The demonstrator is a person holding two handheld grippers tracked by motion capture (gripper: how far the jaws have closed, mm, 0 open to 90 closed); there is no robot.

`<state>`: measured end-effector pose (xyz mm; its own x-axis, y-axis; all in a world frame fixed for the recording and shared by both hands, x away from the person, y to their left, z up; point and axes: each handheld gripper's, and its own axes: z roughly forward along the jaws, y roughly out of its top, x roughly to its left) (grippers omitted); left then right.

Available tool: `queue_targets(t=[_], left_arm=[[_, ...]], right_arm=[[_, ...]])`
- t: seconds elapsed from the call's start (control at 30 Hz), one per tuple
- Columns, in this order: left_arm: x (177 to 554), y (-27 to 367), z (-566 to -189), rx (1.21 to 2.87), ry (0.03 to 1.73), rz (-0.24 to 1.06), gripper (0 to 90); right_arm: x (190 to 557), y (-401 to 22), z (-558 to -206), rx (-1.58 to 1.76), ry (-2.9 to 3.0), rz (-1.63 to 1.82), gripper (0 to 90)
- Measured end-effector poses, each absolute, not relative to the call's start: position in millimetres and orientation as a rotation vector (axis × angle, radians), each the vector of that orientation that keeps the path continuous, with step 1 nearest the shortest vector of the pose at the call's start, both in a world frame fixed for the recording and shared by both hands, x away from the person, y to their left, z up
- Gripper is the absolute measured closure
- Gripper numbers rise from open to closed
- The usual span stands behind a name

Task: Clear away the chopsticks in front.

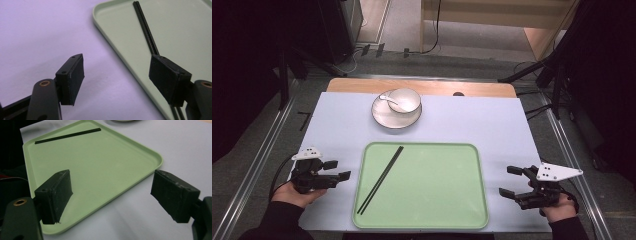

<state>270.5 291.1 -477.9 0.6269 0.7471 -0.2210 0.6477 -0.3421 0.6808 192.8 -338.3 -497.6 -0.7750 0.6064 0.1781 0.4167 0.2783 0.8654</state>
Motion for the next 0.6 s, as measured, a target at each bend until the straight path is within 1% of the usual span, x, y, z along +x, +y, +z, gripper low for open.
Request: queue_targets(t=[0.33, 0.6], left_arm=[[268, 317, -477, 2.027, 1.114, 0.231, 26.5], [268, 322, -479, 2.029, 1.12, 0.26, 25.8]], right_arm=[[193, -338, -498, 0.949, 2.363, 1.501, 17.5], [193, -337, -498, 0.951, 2.363, 1.495, 17.5]])
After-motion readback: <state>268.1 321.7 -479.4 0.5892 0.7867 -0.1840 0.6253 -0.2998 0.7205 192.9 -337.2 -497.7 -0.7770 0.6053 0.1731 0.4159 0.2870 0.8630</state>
